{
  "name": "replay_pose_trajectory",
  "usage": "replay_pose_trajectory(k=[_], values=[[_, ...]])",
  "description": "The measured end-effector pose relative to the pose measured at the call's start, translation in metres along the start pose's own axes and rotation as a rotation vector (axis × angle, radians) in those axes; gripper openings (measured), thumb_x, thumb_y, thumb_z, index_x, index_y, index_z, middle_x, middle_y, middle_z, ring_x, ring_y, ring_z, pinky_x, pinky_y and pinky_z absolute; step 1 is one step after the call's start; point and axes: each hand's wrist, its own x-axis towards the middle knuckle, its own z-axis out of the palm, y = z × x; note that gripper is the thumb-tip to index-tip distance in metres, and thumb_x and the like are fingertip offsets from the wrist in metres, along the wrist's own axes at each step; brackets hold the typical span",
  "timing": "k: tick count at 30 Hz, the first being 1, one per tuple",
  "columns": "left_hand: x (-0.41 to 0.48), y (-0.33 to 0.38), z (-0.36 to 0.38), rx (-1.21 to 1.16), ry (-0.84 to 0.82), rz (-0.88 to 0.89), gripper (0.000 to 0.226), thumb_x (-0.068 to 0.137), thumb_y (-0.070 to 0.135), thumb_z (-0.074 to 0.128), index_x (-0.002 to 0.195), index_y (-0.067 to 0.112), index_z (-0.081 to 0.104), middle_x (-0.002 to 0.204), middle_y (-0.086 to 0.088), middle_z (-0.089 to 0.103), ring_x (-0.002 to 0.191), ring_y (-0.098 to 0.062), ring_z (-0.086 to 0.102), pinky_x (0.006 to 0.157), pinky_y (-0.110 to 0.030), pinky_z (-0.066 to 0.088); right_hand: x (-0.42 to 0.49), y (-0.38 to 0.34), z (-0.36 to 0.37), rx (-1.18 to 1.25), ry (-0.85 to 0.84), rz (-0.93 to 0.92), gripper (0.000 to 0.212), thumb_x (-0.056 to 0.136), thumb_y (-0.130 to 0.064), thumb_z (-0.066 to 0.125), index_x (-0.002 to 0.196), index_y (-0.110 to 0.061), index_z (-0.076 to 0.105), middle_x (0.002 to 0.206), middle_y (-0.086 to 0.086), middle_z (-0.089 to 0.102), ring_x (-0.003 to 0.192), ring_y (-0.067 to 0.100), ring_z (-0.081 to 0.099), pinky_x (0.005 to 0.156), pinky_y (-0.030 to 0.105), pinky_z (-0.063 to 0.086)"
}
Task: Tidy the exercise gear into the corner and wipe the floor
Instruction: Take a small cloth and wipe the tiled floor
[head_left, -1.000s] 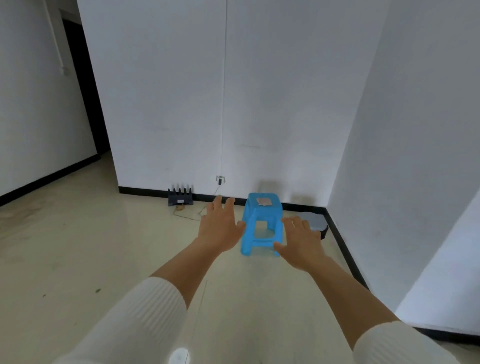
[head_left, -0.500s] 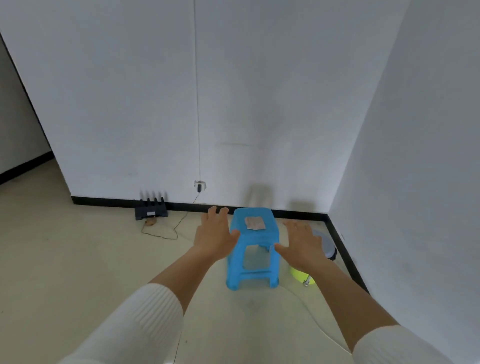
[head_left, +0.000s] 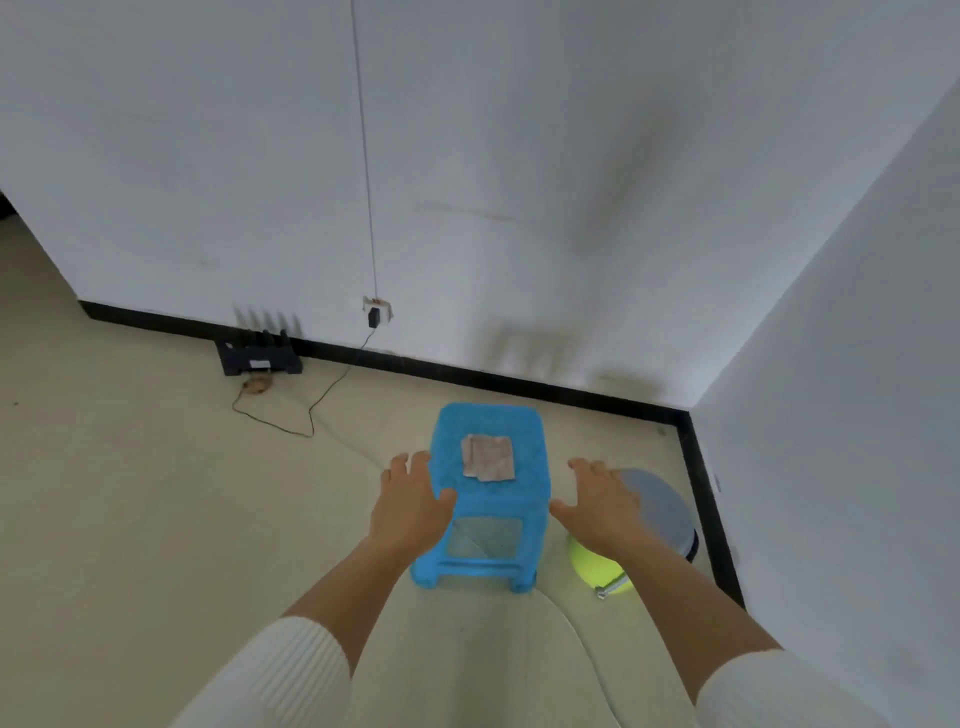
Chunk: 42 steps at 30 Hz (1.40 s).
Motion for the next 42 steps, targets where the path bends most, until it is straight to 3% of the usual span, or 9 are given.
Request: replay_pose_trajectory(k=[11, 16, 24, 26, 28, 31, 33, 36, 42], values=[[0.165, -0.018, 0.102, -0.031, -0.125, -0.21, 0.051, 0.092, 0.025, 0.046, 0.14, 0.013, 0.033, 0.147, -0.006, 0.03, 0.131, -0.023, 0.031, 0.1, -0.036, 0.035, 0.19, 0.003, 0.07, 0.042, -0.261, -0.055, 0.058, 0.092, -0.041, 0.048, 0.142, -0.018, 0.031, 0.142, 0.003, 0.038, 0.131, 0.024, 0.033, 0.106, 0.041, 0.032], [0.228, -0.048, 0.162, 0.001, -0.25, -0.239, 0.055, 0.094, 0.025, 0.043, 0.144, 0.011, 0.024, 0.149, -0.007, 0.027, 0.131, -0.024, 0.031, 0.1, -0.036, 0.038, 0.271, 0.011, 0.133, 0.146, -0.377, 0.044, 0.054, 0.091, -0.041, 0.053, 0.137, -0.018, 0.037, 0.136, 0.003, 0.042, 0.128, 0.023, 0.036, 0.104, 0.04, 0.035], [0.296, -0.104, 0.239, 0.3, -0.407, -0.106, 0.07, 0.098, 0.037, 0.038, 0.151, 0.014, 0.001, 0.158, -0.004, -0.014, 0.147, -0.02, 0.0, 0.114, -0.032, 0.022, 0.364, 0.033, 0.22, 0.24, -0.334, 0.237, 0.046, 0.089, -0.031, 0.054, 0.129, -0.012, 0.039, 0.127, 0.006, 0.044, 0.118, 0.025, 0.041, 0.096, 0.043, 0.039], [0.293, -0.109, 0.251, 0.392, -0.383, -0.022, 0.08, 0.087, 0.042, 0.059, 0.147, 0.004, 0.023, 0.156, -0.01, 0.002, 0.144, -0.026, 0.019, 0.11, -0.032, 0.031, 0.371, 0.035, 0.229, 0.272, -0.259, 0.261, 0.049, 0.089, -0.028, 0.056, 0.129, -0.008, 0.038, 0.127, 0.008, 0.041, 0.119, 0.027, 0.039, 0.095, 0.041, 0.038], [0.292, -0.118, 0.265, 0.418, -0.396, 0.011, 0.086, 0.061, 0.042, 0.083, 0.13, 0.0, 0.053, 0.144, -0.018, 0.038, 0.127, -0.031, 0.049, 0.091, -0.034, 0.05, 0.382, 0.036, 0.243, 0.34, -0.188, 0.302, 0.05, 0.087, -0.026, 0.06, 0.128, -0.006, 0.039, 0.125, 0.009, 0.042, 0.117, 0.028, 0.041, 0.094, 0.04, 0.038], [0.29, -0.13, 0.278, 0.431, -0.345, 0.042, 0.084, 0.055, 0.038, 0.087, 0.125, 0.001, 0.058, 0.136, -0.017, 0.051, 0.122, -0.03, 0.054, 0.087, -0.038, 0.052, 0.395, 0.033, 0.256, 0.551, -0.153, 0.465, 0.035, 0.083, -0.018, 0.063, 0.109, -0.01, 0.042, 0.105, 0.007, 0.054, 0.096, 0.027, 0.055, 0.08, 0.039, 0.047], [0.291, -0.125, 0.274, 0.422, -0.364, 0.024, 0.084, 0.063, 0.039, 0.082, 0.132, 0.001, 0.052, 0.145, -0.016, 0.04, 0.13, -0.029, 0.046, 0.096, -0.035, 0.046, 0.399, 0.032, 0.257, 0.614, -0.155, 0.533, 0.02, 0.083, -0.015, 0.062, 0.095, -0.009, 0.048, 0.084, 0.004, 0.057, 0.078, 0.025, 0.056, 0.065, 0.033, 0.043], [0.299, -0.118, 0.262, 0.397, -0.443, -0.031, 0.073, 0.095, 0.036, 0.047, 0.151, 0.009, 0.009, 0.158, -0.008, -0.008, 0.147, -0.022, 0.0, 0.118, -0.031, 0.014, 0.395, 0.026, 0.25, 0.635, -0.134, 0.435, 0.01, 0.082, -0.011, 0.061, 0.074, -0.008, 0.055, 0.065, 0.0, 0.053, 0.062, 0.019, 0.047, 0.049, 0.026, 0.034], [0.271, -0.085, 0.228, 0.191, -0.446, -0.24, 0.064, 0.097, 0.031, 0.041, 0.152, 0.018, 0.01, 0.16, -0.003, 0.001, 0.147, -0.019, 0.005, 0.115, -0.034, 0.019, 0.362, 0.003, 0.209, 0.783, -0.278, 0.201, 0.014, 0.08, -0.011, 0.061, 0.068, -0.013, 0.053, 0.06, -0.005, 0.052, 0.058, 0.011, 0.048, 0.055, 0.024, 0.038]])
